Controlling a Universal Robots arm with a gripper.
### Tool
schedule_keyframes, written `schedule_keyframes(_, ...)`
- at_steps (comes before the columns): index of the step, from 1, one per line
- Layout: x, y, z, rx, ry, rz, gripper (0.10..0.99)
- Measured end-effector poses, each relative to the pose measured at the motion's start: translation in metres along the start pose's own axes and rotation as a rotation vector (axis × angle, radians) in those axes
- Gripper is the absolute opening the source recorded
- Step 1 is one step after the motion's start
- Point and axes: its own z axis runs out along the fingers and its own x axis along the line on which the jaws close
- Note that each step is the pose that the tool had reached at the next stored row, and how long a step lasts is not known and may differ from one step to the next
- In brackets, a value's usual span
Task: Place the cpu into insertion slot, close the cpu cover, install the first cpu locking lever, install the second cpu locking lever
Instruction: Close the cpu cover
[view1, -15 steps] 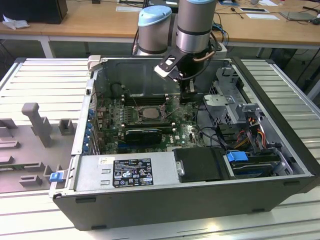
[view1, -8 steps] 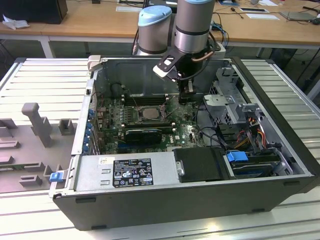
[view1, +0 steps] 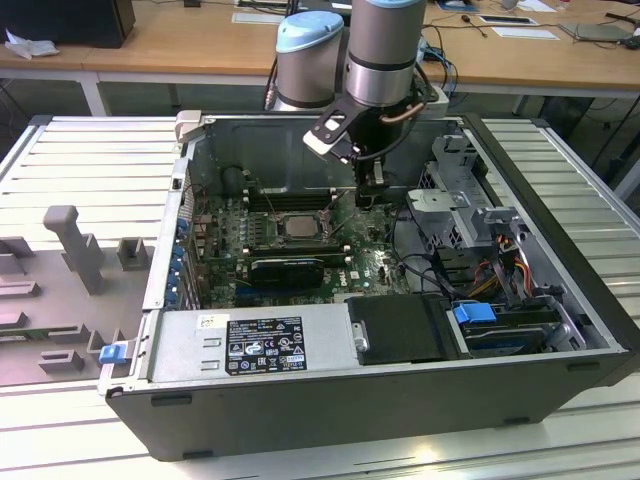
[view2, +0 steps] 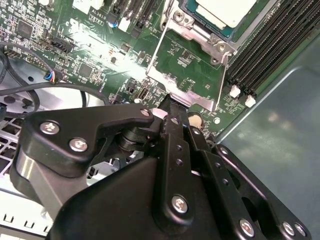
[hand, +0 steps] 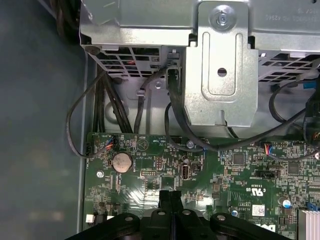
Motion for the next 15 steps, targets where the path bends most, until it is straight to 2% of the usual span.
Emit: schedule_keyframes(15, 0.0002, -0.0056, -0.0003, 0.000, 0.0000, 0.000, 0.106)
